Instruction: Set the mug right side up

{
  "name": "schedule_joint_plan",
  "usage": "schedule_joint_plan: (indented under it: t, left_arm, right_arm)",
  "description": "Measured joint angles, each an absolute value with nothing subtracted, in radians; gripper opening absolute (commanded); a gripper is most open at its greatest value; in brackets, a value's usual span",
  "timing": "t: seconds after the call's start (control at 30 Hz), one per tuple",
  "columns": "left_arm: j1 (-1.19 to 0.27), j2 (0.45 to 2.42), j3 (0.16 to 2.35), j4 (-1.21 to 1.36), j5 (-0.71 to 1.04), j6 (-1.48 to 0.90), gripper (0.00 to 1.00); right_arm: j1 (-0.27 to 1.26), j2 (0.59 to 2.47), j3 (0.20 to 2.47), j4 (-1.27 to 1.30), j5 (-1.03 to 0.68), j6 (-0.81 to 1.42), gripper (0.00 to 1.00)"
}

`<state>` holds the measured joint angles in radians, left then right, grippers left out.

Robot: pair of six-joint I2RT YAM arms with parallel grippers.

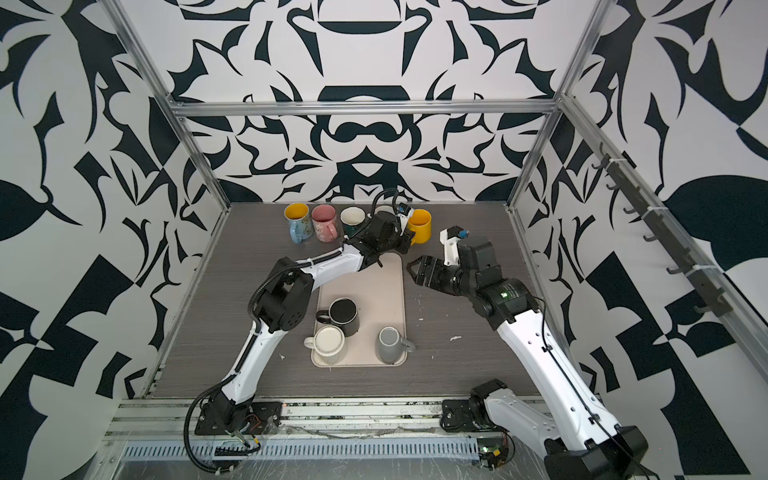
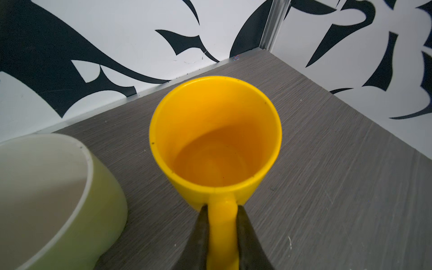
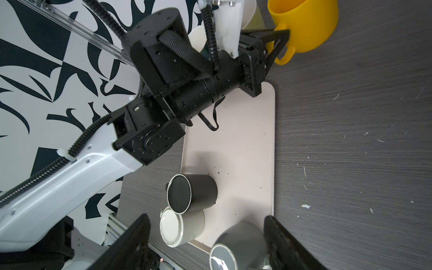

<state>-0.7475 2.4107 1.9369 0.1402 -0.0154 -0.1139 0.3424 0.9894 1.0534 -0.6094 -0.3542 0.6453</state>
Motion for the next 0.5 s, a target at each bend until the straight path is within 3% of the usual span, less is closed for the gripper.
schedule_joint_plan:
  t: [0.5]
  left_arm:
    - [-0.746,2.521,2.054,0.124,-0.092,-0.043,0.00]
  right_arm:
    - [0.331,0.990,1.008,-0.586,-0.367,0.678,0.80]
